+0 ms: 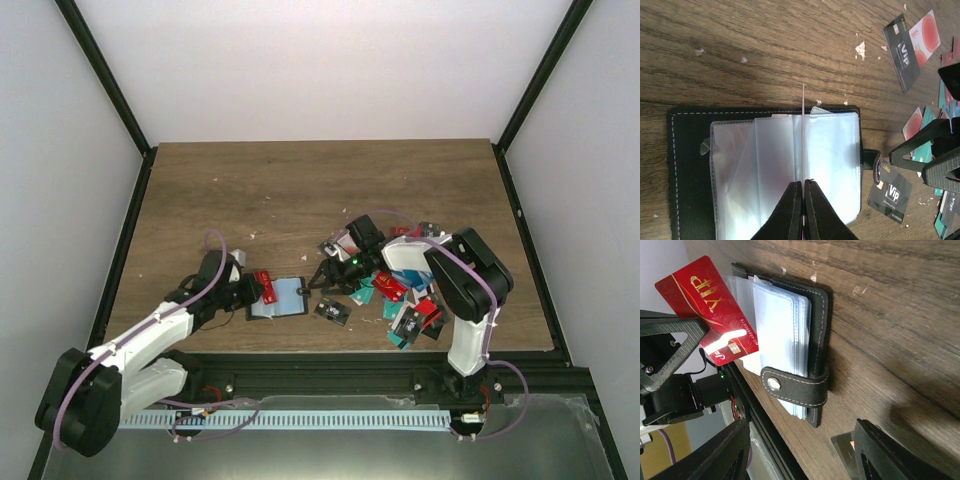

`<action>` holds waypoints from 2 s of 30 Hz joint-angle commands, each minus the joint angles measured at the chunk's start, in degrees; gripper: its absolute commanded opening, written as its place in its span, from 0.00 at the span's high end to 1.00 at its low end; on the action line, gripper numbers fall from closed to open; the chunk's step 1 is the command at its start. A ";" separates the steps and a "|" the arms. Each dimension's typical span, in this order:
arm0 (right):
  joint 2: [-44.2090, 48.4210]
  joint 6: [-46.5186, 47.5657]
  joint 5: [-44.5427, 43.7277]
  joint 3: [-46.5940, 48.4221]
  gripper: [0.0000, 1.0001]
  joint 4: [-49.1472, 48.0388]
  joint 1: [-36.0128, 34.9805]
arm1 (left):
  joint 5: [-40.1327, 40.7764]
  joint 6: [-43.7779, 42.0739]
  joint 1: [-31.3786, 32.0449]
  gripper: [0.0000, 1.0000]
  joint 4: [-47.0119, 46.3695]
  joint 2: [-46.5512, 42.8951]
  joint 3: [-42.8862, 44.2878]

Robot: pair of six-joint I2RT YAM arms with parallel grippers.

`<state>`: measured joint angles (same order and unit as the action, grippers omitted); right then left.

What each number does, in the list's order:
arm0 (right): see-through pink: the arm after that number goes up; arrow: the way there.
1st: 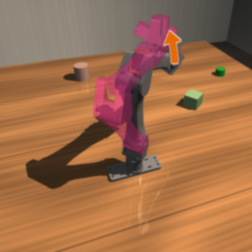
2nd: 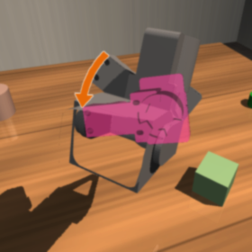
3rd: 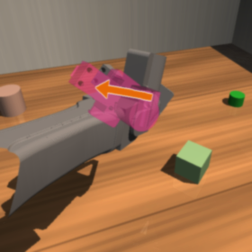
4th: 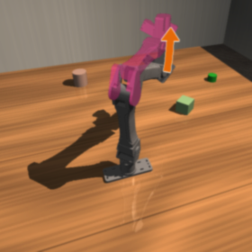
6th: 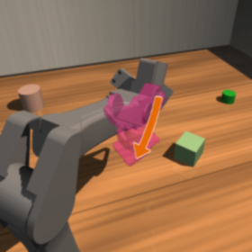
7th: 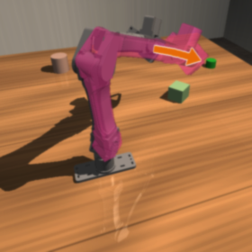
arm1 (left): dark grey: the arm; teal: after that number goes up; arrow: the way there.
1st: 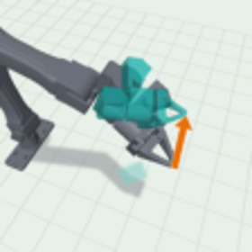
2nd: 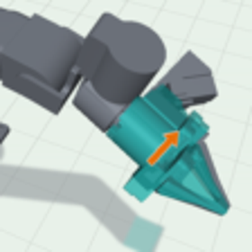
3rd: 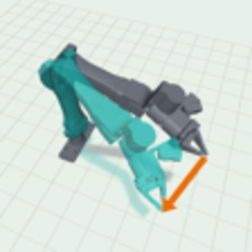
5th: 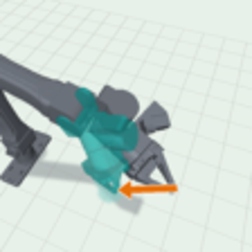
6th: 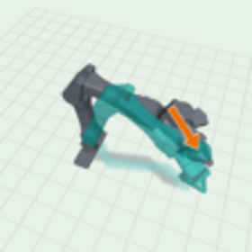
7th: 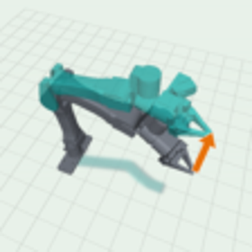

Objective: Put the credit cards into the card holder
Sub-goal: Insert the credit card into the card holder.

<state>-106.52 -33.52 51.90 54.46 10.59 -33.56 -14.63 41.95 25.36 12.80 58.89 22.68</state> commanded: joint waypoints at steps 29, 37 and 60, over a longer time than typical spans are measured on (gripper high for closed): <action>-3.96 -0.91 1.62 2.03 0.43 -2.99 -2.23 | -7.30 5.07 -0.15 0.96 -9.23 2.26 -6.24; -4.51 -0.86 1.97 2.13 0.43 -3.29 -2.47 | -9.61 5.71 -0.25 0.96 -9.33 6.57 -5.04; -8.37 2.73 1.88 7.88 0.43 0.59 -2.47 | -16.61 -4.81 -0.31 0.96 -2.56 20.87 5.45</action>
<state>-113.34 -32.08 54.15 60.18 9.45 -35.55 -30.41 40.97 25.06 6.17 76.99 26.57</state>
